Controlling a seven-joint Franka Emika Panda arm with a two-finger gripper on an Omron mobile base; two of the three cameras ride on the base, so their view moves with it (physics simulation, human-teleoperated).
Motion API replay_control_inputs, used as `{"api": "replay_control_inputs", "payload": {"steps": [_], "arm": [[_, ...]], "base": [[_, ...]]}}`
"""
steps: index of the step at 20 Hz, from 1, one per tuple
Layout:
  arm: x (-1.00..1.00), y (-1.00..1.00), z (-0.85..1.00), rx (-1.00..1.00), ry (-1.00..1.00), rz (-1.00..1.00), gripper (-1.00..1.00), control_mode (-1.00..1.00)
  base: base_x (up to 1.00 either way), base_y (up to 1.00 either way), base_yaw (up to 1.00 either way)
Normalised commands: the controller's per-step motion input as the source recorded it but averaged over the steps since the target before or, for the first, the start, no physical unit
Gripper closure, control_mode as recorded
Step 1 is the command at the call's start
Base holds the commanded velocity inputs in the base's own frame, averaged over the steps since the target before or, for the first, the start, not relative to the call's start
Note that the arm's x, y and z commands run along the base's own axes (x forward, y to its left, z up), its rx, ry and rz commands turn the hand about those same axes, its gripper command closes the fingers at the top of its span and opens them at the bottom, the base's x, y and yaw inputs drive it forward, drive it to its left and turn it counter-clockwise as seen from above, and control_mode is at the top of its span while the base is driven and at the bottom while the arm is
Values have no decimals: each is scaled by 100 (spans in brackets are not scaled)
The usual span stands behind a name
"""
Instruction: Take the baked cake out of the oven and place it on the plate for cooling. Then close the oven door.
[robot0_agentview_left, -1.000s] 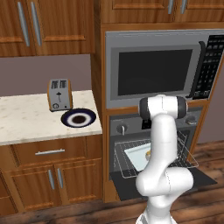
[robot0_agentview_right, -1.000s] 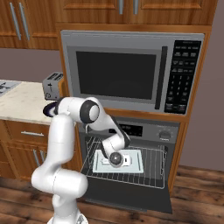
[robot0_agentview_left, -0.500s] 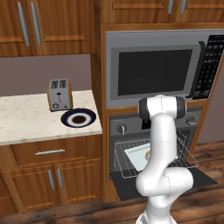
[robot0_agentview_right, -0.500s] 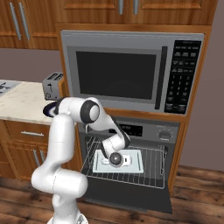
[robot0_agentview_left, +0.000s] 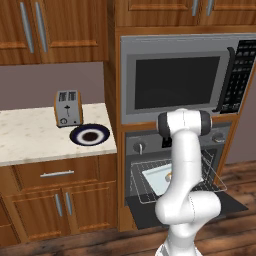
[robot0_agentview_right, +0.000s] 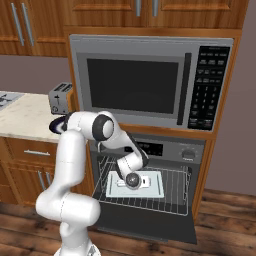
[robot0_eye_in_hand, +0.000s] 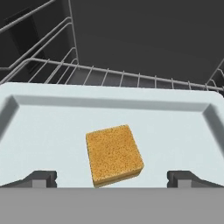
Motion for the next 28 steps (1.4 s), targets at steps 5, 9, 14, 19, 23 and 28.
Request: {"api": "replay_control_inputs", "payload": {"steps": [5,9,14,19,23,28], "arm": [[0,0,-4,0,0,0,-100,-100],[1,0,-6,0,0,0,-100,-100],[4,0,-4,0,0,0,-100,-100],[2,0,-5,0,0,0,-100,-100],[1,0,-4,0,0,0,-100,-100],[7,0,-2,0,0,0,-100,-100]], "base": [[0,0,0],[0,0,0],[0,0,0],[0,0,0],[0,0,0],[0,0,0]]}}
